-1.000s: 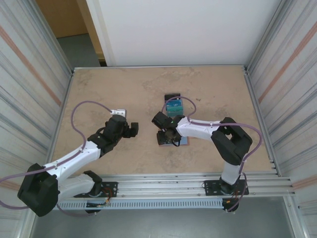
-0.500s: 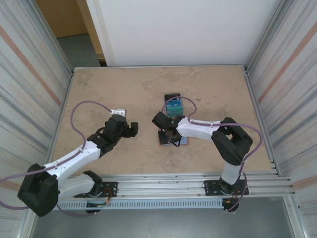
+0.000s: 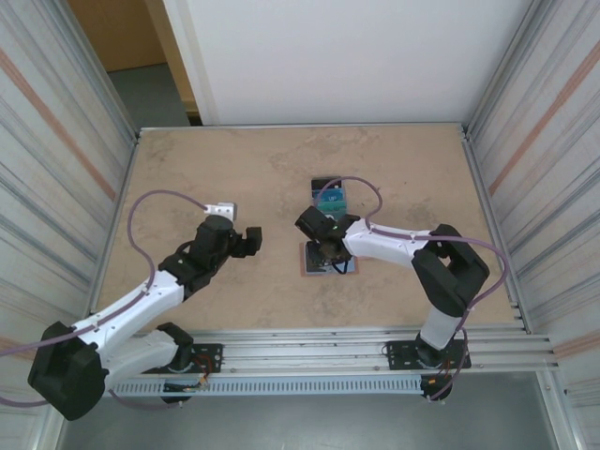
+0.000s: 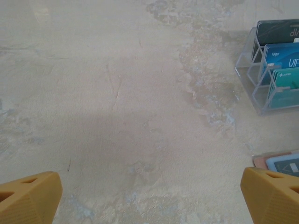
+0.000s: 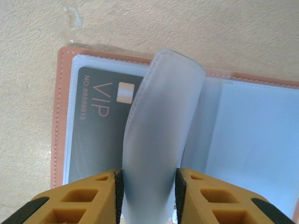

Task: Take the credit cards out of the card holder

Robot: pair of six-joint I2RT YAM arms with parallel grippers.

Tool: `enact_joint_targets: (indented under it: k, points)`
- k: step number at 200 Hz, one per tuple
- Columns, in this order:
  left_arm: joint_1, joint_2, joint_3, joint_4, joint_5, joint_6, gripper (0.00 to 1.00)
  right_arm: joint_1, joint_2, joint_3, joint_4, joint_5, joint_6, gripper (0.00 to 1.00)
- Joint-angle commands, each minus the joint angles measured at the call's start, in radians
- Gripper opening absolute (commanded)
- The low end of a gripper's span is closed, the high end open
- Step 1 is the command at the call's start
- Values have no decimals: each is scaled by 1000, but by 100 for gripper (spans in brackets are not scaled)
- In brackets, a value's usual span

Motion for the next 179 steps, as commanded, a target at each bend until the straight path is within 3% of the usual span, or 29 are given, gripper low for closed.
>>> enact_joint_targets:
  k: [1,86,179]
  points:
    - [-6,-19,38,-13,-4,20,99,-17,-43,-24,-42,51,17,36]
    - [-71,50,78,-27,-44,42,99,-79,-149,-141,-51,77,53,36]
    - [-201,213,127,-15,-77,16,99,-168,-304,-234,-89,100,88,38]
